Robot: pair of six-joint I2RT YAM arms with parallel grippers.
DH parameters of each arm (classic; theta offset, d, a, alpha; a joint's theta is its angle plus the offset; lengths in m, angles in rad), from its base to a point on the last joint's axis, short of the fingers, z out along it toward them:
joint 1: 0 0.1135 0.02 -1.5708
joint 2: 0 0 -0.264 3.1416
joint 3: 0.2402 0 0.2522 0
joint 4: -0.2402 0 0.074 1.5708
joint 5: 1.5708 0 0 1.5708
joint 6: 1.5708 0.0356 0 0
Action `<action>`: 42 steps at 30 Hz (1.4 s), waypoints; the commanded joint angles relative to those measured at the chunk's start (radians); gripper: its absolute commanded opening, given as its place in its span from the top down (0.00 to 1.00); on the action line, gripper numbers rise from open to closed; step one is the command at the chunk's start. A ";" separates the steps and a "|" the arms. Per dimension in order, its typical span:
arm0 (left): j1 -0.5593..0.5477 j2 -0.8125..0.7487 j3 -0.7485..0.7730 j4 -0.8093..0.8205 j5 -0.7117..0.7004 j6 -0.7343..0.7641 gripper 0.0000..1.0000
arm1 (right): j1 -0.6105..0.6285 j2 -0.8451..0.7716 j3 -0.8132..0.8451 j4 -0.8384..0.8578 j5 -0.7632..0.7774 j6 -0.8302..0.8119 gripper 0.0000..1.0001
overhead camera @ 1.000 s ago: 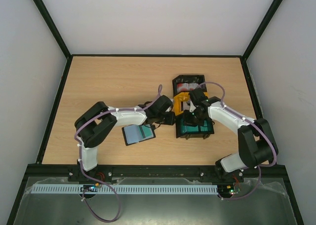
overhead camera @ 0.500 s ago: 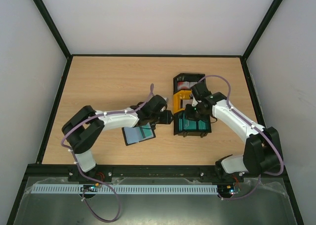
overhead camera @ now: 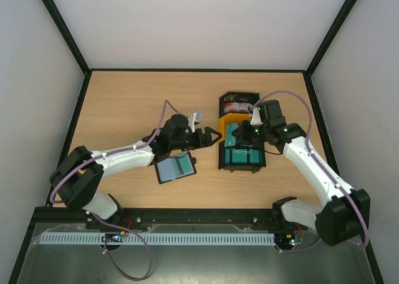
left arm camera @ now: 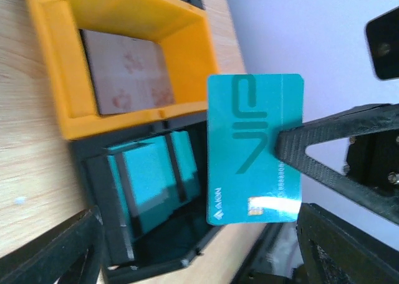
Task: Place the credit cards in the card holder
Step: Pick up the credit card from the storage box.
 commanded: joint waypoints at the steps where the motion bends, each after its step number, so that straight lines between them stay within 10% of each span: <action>1: -0.001 -0.009 -0.042 0.228 0.138 -0.110 0.15 | -0.005 -0.106 -0.100 0.181 -0.134 0.101 0.98; 8: 0.008 0.016 0.040 0.220 0.227 -0.142 0.17 | -0.013 -0.166 -0.177 0.419 -0.303 0.237 0.98; 17: 0.096 0.038 -0.027 0.445 0.354 -0.344 0.62 | -0.048 -0.188 -0.232 0.550 -0.397 0.319 0.98; 33: 0.097 0.076 -0.034 0.631 0.423 -0.418 0.77 | -0.050 -0.193 -0.276 0.729 -0.455 0.470 0.89; 42: 0.097 0.039 -0.070 0.680 0.427 -0.458 0.97 | -0.050 -0.224 -0.285 0.720 -0.367 0.473 0.62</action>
